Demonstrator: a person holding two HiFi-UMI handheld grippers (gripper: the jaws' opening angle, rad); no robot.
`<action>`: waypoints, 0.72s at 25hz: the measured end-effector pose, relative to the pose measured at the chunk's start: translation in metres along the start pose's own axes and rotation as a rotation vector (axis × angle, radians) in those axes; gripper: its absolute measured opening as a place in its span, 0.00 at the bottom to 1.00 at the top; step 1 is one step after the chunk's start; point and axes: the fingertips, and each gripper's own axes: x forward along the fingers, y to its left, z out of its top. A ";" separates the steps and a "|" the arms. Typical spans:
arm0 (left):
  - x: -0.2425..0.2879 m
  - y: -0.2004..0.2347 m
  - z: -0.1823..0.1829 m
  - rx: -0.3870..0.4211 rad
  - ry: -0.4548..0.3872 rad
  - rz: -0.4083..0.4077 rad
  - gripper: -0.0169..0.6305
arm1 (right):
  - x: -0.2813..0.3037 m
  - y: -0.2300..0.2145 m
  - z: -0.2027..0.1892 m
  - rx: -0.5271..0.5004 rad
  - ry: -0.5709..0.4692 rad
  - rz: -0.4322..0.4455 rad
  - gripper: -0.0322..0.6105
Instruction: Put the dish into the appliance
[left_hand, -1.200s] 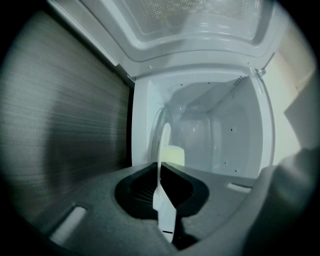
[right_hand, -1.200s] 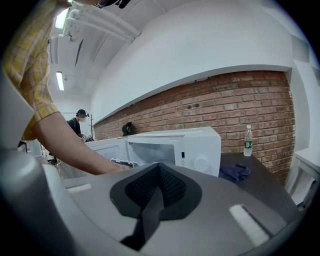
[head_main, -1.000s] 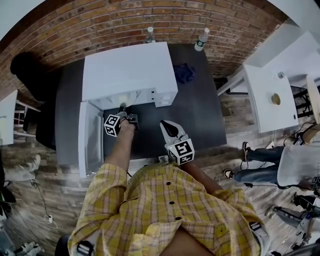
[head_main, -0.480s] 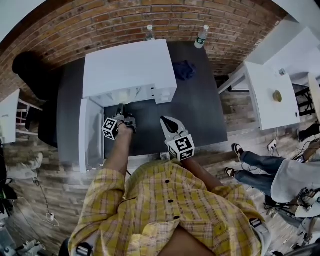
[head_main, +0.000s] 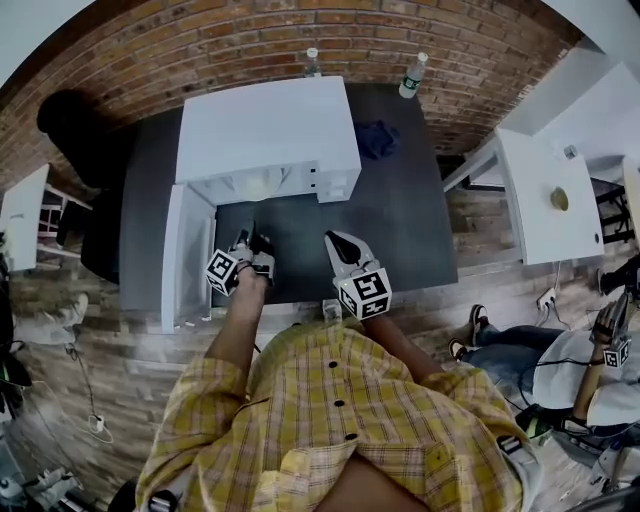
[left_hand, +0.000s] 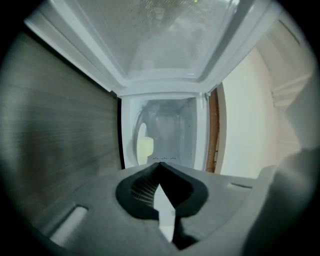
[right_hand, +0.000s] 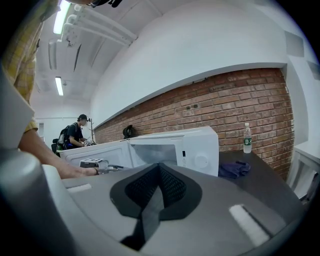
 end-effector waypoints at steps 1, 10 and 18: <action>-0.007 -0.005 -0.003 0.004 0.008 -0.015 0.03 | -0.001 0.001 -0.001 0.003 0.001 0.000 0.05; -0.051 -0.062 -0.043 0.198 0.116 -0.138 0.03 | -0.005 0.011 -0.010 0.015 0.024 0.005 0.05; -0.079 -0.090 -0.069 0.712 0.202 -0.086 0.02 | -0.008 0.023 -0.012 0.045 0.011 0.033 0.05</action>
